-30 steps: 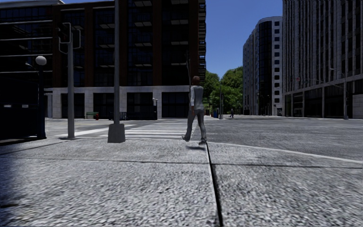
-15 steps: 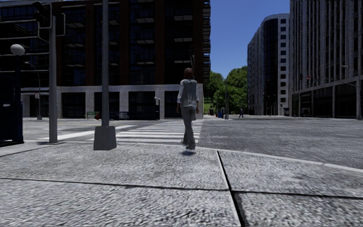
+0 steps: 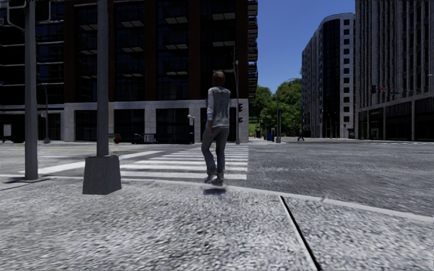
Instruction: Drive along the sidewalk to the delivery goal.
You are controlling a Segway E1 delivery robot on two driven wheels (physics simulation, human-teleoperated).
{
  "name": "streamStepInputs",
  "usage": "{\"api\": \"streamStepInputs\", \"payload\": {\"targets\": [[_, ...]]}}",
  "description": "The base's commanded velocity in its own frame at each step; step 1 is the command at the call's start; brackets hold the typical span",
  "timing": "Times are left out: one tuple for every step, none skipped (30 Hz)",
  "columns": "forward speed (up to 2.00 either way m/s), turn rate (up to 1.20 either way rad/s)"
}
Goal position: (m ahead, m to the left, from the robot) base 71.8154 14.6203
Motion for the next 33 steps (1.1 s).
{"api": "streamStepInputs", "payload": {"targets": [[2.00,0.19],[2.00,0.19],[2.00,0.19],[2.00,0.19],[2.00,0.19],[2.00,0.20],[2.00,0.20],[2.00,0.20],[2.00,0.20],[2.00,0.20],[2.00,0.16],[2.00,0.00],[2.00,0.00],[2.00,0.00],[2.00,0.00],[2.00,0.00],[2.00,0.00],[2.00,0.00],[2.00,0.00],[2.00,0.00],[2.00,0.00],[2.00,0.00],[2.00,0.00],[2.00,-0.04],[2.00,-0.04],[2.00,-0.23],[2.00,-0.29],[2.00,-0.30],[2.00,-0.30],[2.00,-0.36],[2.00,-0.39],[2.00,-0.39],[2.00,-0.39]]}}
